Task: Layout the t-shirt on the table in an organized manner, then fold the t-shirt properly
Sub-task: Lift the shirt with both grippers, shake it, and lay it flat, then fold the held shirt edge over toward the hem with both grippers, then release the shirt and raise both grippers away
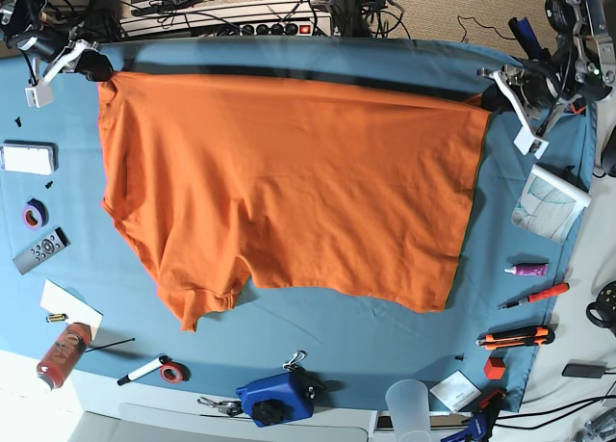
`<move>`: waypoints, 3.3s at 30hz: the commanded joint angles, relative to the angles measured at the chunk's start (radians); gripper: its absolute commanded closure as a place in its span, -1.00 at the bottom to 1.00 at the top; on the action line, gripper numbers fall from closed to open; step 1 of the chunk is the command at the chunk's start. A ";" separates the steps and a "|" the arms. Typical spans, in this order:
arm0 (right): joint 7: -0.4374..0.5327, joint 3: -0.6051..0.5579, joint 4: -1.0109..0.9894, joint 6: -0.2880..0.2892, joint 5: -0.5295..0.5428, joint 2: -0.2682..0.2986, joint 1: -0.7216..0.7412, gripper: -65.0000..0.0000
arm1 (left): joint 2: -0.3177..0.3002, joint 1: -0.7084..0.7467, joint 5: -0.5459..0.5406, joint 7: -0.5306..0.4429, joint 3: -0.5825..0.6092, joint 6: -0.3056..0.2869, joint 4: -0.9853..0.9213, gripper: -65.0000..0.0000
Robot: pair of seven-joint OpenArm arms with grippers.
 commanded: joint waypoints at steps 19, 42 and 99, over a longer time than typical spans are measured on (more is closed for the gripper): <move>0.017 0.012 0.016 -0.002 -0.012 0.025 0.137 1.00 | 0.003 0.075 0.147 0.004 -0.114 0.045 0.198 1.00; 0.270 -0.269 0.016 -0.018 -0.551 0.026 0.395 1.00 | 0.000 -0.226 0.190 -0.105 0.003 -0.047 0.102 1.00; 0.129 -0.111 -0.103 -0.002 -0.180 -0.047 0.340 0.41 | -0.002 -0.027 -0.017 0.017 -0.407 -0.038 0.206 -0.06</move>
